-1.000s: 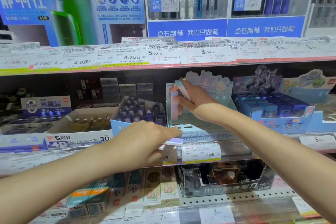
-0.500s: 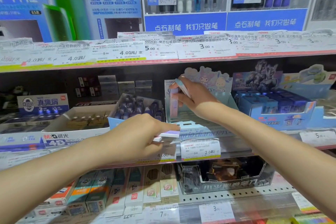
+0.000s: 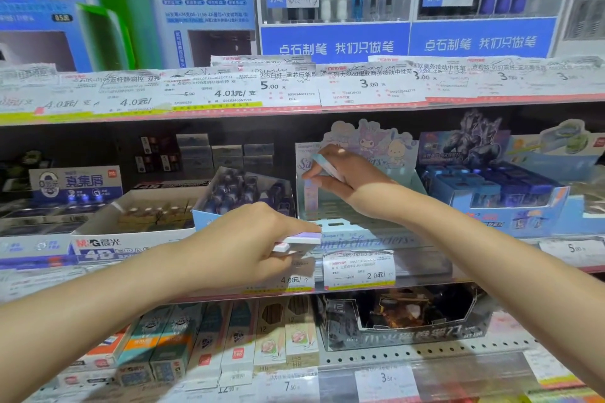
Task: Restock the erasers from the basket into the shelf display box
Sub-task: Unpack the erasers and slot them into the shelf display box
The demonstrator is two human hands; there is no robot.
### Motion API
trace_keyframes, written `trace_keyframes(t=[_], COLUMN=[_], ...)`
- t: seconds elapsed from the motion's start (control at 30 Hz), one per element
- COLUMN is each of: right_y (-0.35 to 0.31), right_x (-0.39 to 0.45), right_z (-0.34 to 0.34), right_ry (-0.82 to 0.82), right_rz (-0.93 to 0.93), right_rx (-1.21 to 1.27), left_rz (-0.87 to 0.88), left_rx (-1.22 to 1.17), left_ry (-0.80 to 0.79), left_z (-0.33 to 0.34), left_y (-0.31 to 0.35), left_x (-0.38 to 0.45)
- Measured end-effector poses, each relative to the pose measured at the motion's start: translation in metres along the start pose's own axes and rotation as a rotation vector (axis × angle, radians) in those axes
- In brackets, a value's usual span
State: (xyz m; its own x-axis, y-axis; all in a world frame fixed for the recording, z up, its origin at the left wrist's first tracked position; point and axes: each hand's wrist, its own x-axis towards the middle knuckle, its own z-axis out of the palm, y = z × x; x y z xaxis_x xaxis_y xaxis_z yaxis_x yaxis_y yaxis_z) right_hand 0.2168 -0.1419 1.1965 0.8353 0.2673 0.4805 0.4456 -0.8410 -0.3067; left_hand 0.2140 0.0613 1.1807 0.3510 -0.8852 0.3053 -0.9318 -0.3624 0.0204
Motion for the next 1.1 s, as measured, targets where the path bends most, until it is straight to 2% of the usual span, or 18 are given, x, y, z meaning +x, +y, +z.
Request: trace_keyframes(t=[0.13, 0.27, 0.37, 0.47, 0.6, 0.93, 1.1], right_y=[-0.004, -0.012, -0.020, -0.030, -0.035, -0.036, -0.039], right_x=[-0.007, -0.020, -0.029, -0.035, -0.037, -0.039, -0.042], right_z=[-0.006, -0.012, -0.016, -0.018, -0.017, -0.010, -0.016], right_ry=[0.009, 0.104, 0.014, -0.124, -0.226, -0.439, -0.455], right_rz=[0.028, 0.141, 0.184, 0.185, 0.156, 0.093, 0.065], right_rx=[0.088, 0.456, 0.634, 0.788, 0.815, 0.844, 0.703], left_rz=[-0.001, -0.049, -0.167, -0.295, -0.394, -0.477, -0.484], left_rx=[-0.107, -0.218, -0.301, -0.537, -0.797, -0.955, -0.935], left_ry=[0.028, 0.202, 0.324, 0.442, 0.586, 0.509, 0.490], left_z=[-0.001, -0.001, -0.003, -0.010, -0.015, -0.016, -0.018], left_y=[0.001, 0.008, 0.012, 0.019, 0.024, 0.029, 0.025], left_x=[0.000, -0.003, 0.000, 0.006, 0.020, 0.024, 0.022])
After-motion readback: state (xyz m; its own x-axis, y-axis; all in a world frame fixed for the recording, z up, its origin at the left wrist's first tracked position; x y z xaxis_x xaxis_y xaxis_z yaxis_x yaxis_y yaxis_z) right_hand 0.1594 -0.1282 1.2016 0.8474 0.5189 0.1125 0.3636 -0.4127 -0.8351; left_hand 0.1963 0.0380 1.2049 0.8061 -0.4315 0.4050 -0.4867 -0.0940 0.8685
